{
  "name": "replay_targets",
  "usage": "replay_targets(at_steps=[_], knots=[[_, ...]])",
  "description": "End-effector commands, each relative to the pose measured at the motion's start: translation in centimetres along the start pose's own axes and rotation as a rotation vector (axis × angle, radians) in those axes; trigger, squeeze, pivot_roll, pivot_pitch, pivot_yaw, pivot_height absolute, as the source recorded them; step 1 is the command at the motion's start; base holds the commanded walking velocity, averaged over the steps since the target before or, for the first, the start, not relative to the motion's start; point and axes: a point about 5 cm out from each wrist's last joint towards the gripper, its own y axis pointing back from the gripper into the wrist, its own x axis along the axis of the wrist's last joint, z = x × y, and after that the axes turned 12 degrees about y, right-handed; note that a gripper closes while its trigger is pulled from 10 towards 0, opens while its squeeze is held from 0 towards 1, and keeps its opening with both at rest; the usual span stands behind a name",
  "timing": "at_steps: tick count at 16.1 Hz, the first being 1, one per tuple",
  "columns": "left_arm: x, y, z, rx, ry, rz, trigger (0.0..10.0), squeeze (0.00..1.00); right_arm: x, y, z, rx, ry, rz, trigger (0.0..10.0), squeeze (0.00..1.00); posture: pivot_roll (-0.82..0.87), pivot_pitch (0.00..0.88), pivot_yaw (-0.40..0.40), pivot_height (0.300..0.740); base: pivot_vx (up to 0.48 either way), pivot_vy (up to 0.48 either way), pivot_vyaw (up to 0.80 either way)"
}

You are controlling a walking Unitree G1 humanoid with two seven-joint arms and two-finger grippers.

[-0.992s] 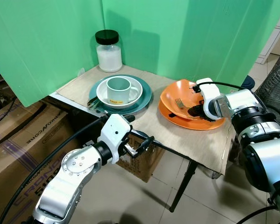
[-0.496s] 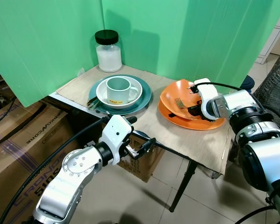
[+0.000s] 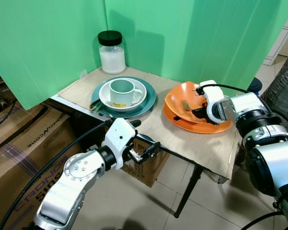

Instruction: Setting the table

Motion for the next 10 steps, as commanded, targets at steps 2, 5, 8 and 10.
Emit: replay_targets(at_steps=[2,5,8,10], knots=[[0.3,0.0,0.1,-0.004,-0.015,0.006,10.0,0.0,2.3,1.6,1.5,-0.045,-0.053,0.129,0.0,0.0,0.03,0.0,-0.013,0.74,0.0,0.0,0.0],[0.6,0.0,-0.1,0.021,-0.015,0.03,10.0,0.0,3.5,3.5,2.7,-0.029,-0.092,0.27,0.0,0.0,0.03,0.0,-0.022,0.74,0.0,0.0,0.0],[1.3,-0.7,-0.3,0.09,-0.009,0.085,10.0,0.0,1.7,7.9,1.8,-0.012,-0.091,0.612,0.0,0.0,0.04,0.0,-0.026,0.74,0.0,0.0,0.0],[1.5,-1.2,-0.4,0.135,-0.01,0.103,10.0,0.0,-0.1,9.6,0.9,-0.064,-0.126,0.716,2.5,0.0,0.03,0.0,-0.02,0.74,0.0,0.0,0.0]])
